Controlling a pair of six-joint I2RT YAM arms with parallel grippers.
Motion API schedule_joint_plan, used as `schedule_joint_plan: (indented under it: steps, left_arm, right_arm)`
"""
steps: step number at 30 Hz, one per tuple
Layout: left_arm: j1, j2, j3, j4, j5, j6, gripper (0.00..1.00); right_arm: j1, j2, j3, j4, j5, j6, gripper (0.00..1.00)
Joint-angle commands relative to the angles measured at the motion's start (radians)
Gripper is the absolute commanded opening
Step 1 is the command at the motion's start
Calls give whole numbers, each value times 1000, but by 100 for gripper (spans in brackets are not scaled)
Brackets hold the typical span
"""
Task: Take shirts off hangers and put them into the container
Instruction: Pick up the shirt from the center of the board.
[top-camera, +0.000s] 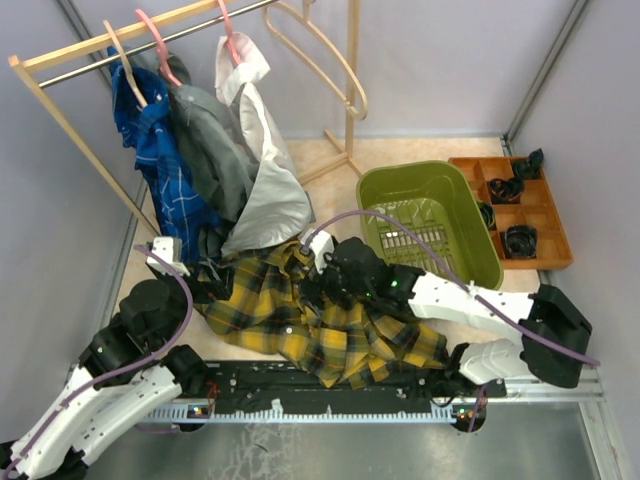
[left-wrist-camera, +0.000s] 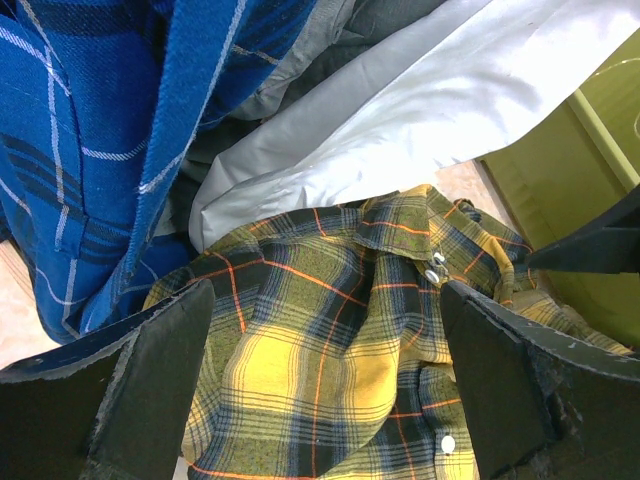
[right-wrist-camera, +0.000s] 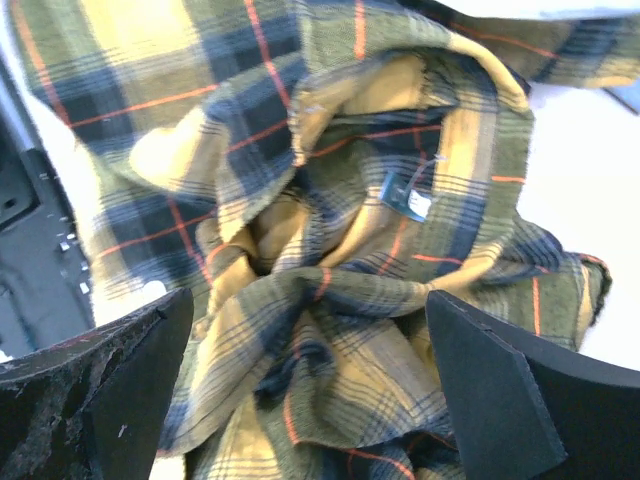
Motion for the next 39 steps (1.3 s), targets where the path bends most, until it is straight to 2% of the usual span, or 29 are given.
schedule_joint_plan:
  steps: [1, 6, 9, 11, 13, 14, 15, 17, 20, 21, 23, 28, 34, 37, 39]
  left_arm:
    - [0, -12, -1, 6, -7, -3, 99]
    - [0, -13, 0, 5, -7, -2, 99]
    - [0, -16, 0, 5, -8, -3, 99]
    - [0, -16, 0, 5, -9, -3, 99]
    - [0, -17, 0, 5, -9, -3, 99]
    - [0, -17, 0, 5, -9, -4, 99]
    - [0, -17, 0, 5, -10, -3, 100]
    - [0, -18, 0, 6, -11, -3, 100]
    - [0, -15, 0, 5, -9, -3, 99]
    - [0, -15, 0, 6, -8, -3, 100]
    - [0, -14, 0, 6, -10, -2, 99]
    - [0, -14, 0, 5, -10, -3, 100]
    - [0, -16, 2, 3, -12, -5, 99]
    - [0, -22, 0, 3, -14, -4, 99]
    - [0, -25, 1, 3, -14, -6, 99]
  right_arm:
    - [-16, 83, 53, -2, 156, 60, 99]
    - [-27, 339, 201, -113, 17, 94, 99]
    - [-26, 477, 253, -119, -71, 97, 99]
    - [-22, 549, 282, -146, -22, 85, 99]
    - [-18, 609, 301, -191, 116, 56, 99]
    - [-18, 632, 297, -208, 174, 36, 97]
    - [-18, 644, 283, -214, 230, 17, 90]
    - [-18, 629, 226, -180, 274, -25, 70]
    - [-18, 515, 81, -24, 117, -95, 47]
    - [-18, 468, 27, 50, 61, -121, 35]
    - [-18, 391, -41, 149, -4, -150, 0]
    - [-17, 147, -67, 193, -41, -134, 0]
    - [-18, -314, -248, 396, -130, -74, 0]
    - [-17, -538, -290, 398, -57, -56, 0]
    - [-17, -657, -291, 377, 82, -70, 0]
